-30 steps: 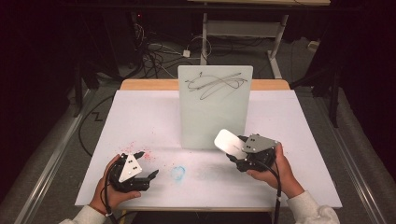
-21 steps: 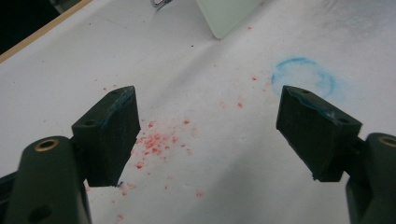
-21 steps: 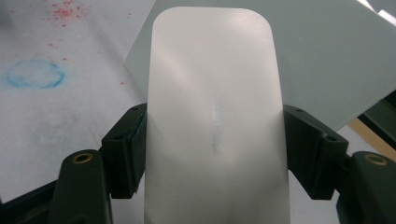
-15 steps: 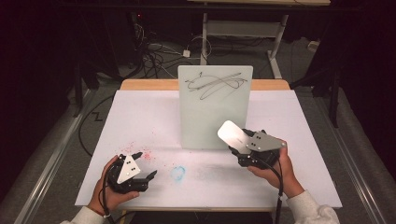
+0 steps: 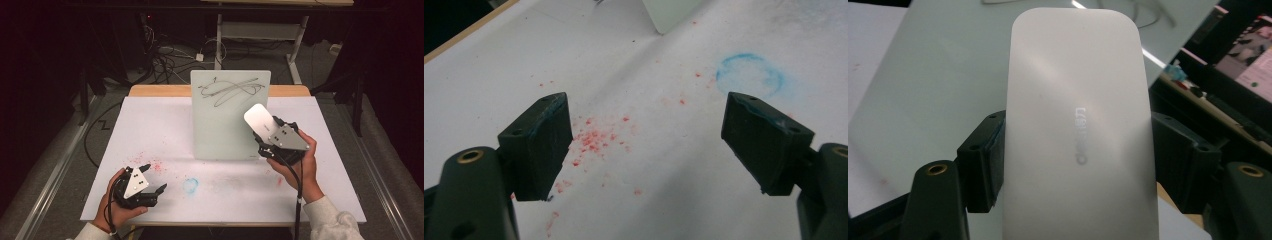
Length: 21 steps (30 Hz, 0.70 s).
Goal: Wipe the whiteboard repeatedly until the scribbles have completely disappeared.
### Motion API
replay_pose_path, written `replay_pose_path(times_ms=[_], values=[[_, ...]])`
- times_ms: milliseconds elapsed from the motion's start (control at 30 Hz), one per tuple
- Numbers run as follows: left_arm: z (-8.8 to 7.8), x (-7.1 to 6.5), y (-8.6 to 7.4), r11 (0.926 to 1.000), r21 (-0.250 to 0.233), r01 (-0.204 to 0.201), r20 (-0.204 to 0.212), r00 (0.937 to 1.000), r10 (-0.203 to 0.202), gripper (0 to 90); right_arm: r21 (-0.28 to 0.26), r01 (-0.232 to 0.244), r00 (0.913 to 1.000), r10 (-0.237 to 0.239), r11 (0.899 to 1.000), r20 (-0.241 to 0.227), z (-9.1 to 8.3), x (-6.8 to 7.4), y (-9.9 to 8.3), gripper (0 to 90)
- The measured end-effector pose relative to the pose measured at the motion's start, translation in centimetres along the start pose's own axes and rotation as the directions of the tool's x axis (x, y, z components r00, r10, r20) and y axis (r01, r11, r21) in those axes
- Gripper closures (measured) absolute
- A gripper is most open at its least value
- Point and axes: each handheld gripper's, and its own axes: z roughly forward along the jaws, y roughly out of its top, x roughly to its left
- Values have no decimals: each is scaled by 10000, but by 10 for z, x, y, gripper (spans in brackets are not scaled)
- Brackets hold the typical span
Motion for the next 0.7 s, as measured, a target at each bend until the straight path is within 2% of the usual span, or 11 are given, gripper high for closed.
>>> replay_pose_path(times_ms=[133, 267, 400, 500, 700], values=[[4, -1, 3, 10000, 6, -82, 87, 9999, 82, 197, -173, -7, 9979, 18, 9999, 646, 2, -9, 10, 313], [4, -3, 2, 9998, 61, -164, 103, 9998, 164, 197, -248, -323, 9921, 350, 9992, 1201, 8, -16, 20, 313], [3, -2, 1, 10000, 46, -5, 90, 10000, 5, 197, -396, -332, 9818, 400, 9987, 1857, 17, -18, 31, 312], [3, -2, 0, 9999, 107, -47, 95, 9999, 46, 197, -403, -306, 9745, 387, 9987, 2208, 25, -15, 37, 313], [0, -2, -3, 9999, 128, 37, 29, 10000, -37, 198, -70, -71, 9749, 85, 10000, 2223, 40, -5, 34, 313]])
